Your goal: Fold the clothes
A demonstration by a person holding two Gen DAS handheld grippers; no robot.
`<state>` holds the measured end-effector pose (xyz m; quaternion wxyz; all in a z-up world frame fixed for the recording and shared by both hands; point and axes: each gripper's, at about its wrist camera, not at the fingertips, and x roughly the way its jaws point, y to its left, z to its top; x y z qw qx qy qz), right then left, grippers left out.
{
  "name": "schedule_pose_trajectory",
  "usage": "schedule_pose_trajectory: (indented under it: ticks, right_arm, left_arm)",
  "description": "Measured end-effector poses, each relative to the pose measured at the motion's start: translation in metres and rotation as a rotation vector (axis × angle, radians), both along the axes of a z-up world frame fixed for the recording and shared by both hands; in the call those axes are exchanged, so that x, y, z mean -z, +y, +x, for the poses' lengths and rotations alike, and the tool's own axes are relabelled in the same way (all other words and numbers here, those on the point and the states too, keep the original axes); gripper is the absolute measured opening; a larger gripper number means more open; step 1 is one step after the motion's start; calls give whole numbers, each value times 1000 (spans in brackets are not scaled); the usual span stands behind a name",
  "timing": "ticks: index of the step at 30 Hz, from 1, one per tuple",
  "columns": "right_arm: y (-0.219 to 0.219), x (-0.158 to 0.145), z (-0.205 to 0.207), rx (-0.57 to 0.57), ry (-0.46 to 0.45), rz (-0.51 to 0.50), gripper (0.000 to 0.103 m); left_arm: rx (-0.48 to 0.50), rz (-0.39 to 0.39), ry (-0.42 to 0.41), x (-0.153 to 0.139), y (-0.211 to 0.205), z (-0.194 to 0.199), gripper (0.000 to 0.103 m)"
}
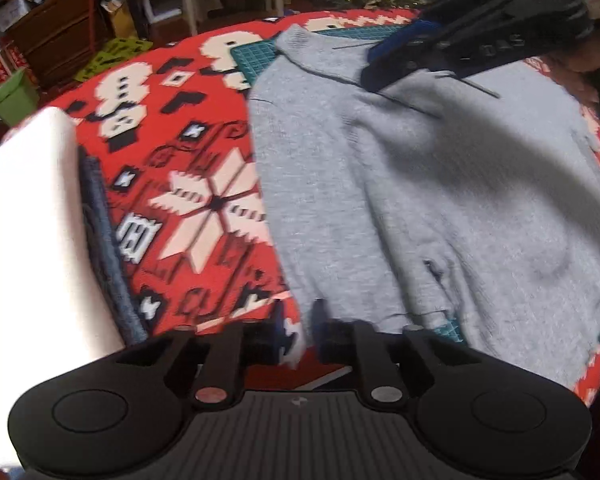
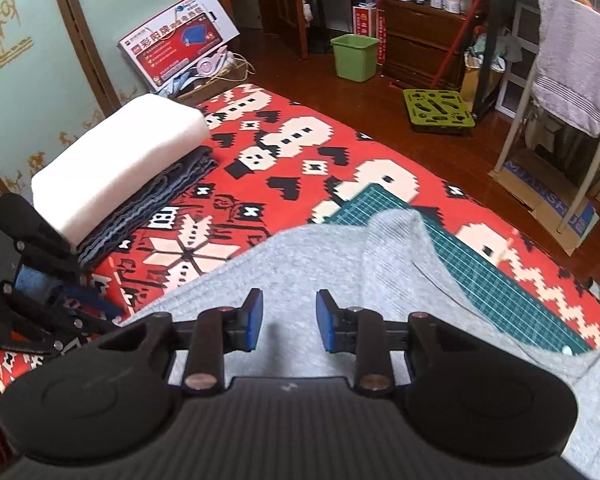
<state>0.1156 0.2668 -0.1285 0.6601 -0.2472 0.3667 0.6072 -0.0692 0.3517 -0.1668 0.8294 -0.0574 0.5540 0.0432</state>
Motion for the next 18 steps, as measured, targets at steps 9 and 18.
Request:
schedule_pose_trajectory:
  ticks: [9,18]
  right_arm:
    - [54,20,-1,-93,-74,-43,17]
    - [97,43,-2,-245,-228,-99,17]
  left_arm:
    - [3,104,16,-4,2,-13,2]
    - [-19,167,0,-10,21,-20,2]
